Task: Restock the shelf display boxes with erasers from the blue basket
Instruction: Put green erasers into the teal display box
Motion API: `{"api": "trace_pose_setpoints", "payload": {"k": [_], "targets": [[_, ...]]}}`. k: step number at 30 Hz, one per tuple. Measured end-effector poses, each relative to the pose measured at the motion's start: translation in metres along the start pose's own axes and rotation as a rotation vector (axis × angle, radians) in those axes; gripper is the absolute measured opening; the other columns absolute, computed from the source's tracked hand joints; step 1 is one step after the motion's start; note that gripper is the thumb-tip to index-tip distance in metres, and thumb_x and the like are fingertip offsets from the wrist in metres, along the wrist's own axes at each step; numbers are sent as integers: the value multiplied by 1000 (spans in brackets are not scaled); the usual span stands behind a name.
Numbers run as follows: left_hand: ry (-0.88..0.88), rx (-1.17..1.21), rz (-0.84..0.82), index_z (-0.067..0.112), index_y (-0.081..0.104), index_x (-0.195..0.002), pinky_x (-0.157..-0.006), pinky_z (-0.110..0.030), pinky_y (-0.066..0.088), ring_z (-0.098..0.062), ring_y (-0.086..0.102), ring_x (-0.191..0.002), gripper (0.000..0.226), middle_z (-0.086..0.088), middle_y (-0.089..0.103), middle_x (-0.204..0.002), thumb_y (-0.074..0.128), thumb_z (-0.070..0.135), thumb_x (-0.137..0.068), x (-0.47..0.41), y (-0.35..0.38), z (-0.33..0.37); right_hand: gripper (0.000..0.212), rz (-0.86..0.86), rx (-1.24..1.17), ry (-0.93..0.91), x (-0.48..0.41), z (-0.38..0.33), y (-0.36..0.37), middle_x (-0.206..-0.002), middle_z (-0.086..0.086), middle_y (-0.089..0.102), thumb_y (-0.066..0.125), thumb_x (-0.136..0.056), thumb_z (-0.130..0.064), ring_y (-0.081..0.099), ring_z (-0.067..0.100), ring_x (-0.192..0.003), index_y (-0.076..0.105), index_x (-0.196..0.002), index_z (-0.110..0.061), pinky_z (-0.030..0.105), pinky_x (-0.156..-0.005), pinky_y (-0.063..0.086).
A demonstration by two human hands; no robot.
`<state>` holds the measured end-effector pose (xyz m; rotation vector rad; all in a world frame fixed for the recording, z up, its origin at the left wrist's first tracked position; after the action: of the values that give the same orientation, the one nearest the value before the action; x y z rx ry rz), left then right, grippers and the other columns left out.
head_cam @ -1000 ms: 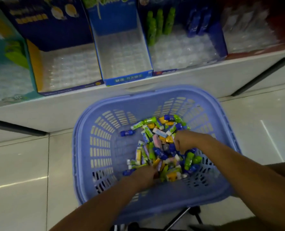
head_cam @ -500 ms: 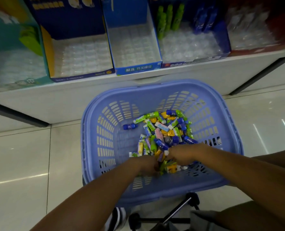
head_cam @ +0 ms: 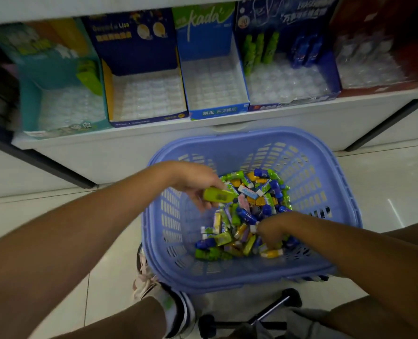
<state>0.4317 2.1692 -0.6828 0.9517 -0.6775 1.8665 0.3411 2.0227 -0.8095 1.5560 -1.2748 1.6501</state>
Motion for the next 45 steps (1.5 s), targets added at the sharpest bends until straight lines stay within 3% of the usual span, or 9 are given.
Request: {"api": "trace_pose_setpoints", "payload": {"k": [6,11,16,23,27,32,36,39,45], "targets": [[171,111,70,14,65,-98,-50,-17,43,-7,47,-52,47,3,58,-69,53,56,-80,77,-31,3,37,32,-49,-21,9,4,-3,-63,2,35,45,-96,-26,30,15,-53,37,-60,-18,30,-55,31],[229,361,178,8,68,-93,-55,-14,50,-5,62,-62,30,3,68,-73,67,32,-76,107,-45,-31,26,174,-279,-79,40,-12,-43,-75,8,41,39,-101,-24,53,24,-64,41,-76,-16,35,-64,43],[198,697,413,13,51,-90,-52,-18,54,-12,69,-62,22,-15,74,-91,59,34,-90,123,-73,-61,6,661,-931,-537,130,-71,-183,-76,-7,61,57,-93,-15,56,5,-63,53,-93,-20,19,-62,46],[556,922,532,13,64,-84,-44,-13,44,-4,55,-52,22,-3,66,-74,69,29,-69,162,-118,-48,12,922,-1032,-909,208,-145,-302,-104,7,69,64,-84,2,65,11,-91,63,-84,-9,20,-80,55],[610,641,1012,15,53,-73,-47,-17,44,-5,52,-47,21,0,55,-58,73,13,-79,207,-168,-66,24,1070,-794,-772,210,-163,-343,-105,7,67,71,-82,-7,64,11,-90,60,-100,-19,24,-82,53],[641,379,1300,19,50,-69,-40,-9,39,4,51,-39,27,11,57,-45,77,18,-77,238,-199,-70,40,1242,-185,-495,209,-196,-390,-87,-9,64,77,-74,-27,57,4,-74,63,-111,-27,18,-62,44],[558,554,1350,5,58,-89,-49,-20,50,-6,58,-51,27,-4,63,-75,63,31,-89,233,-230,-101,39,1369,-334,-509,202,-191,-431,-76,-14,49,66,-84,-22,51,-2,-63,55,-122,-23,9,-53,36],[462,588,1359,6,56,-86,-54,-26,50,-12,57,-58,16,-2,56,-70,55,21,-92,221,-240,-125,34,1437,-382,-413,180,-179,-446,-93,1,57,62,-88,-18,53,14,-80,53,-121,-18,23,-68,42],[499,760,1279,14,59,-83,-62,-26,57,-11,66,-68,12,0,62,-79,55,19,-93,204,-240,-139,30,1461,-293,-329,148,-178,-444,-114,7,64,65,-87,-18,58,21,-95,59,-116,-13,22,-78,41]]}}
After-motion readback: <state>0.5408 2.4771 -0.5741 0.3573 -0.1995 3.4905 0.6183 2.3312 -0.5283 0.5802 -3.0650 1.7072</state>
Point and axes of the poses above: each hand's wrist, its own x-axis away from the middle knuckle, its own y-axis out of the palm, z = x × y, the point moved 9 cm from there along -x, towards the middle knuckle
